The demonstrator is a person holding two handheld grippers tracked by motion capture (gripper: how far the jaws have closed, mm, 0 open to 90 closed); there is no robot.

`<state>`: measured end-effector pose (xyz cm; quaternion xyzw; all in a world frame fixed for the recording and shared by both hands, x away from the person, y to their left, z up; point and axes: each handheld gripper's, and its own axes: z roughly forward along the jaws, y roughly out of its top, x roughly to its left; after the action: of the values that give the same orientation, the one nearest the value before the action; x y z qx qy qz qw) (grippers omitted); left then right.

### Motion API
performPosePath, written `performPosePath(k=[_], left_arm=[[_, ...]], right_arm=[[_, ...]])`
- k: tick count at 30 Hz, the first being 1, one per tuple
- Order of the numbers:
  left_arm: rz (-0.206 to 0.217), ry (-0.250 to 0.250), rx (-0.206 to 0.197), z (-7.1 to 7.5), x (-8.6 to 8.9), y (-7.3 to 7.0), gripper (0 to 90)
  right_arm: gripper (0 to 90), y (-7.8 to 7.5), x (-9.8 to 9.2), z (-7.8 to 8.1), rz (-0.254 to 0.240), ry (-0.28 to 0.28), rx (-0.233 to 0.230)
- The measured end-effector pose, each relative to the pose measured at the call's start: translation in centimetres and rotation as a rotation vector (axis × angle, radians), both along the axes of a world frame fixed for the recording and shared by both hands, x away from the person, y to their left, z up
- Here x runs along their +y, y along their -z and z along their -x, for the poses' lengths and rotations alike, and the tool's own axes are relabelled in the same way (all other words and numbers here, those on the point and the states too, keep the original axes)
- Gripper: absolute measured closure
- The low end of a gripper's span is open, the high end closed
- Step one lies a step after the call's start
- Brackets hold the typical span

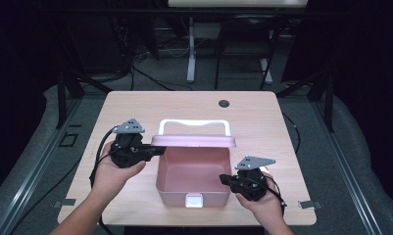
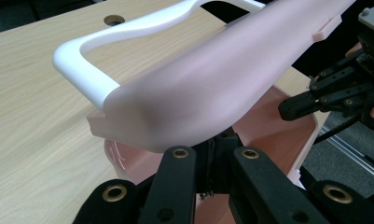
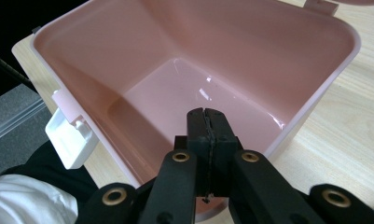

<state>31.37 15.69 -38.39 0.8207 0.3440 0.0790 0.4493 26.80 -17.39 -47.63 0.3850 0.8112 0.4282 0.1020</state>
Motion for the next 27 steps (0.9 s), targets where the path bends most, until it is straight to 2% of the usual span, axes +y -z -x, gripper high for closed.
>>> performPosePath(k=[14, 27], left_arm=[[-0.002, -0.006, -0.001, -0.7, 0.0, -0.4, 89.9], [-0.003, -0.021, -0.002, -1.5, -0.1, -1.0, 90.0]], right_arm=[[89.6, 0.8, 0.5, 0.1, 0.03, -0.017, 0.016], [89.4, 0.9, 0.5, 0.1, 0.027, -0.019, 0.019]])
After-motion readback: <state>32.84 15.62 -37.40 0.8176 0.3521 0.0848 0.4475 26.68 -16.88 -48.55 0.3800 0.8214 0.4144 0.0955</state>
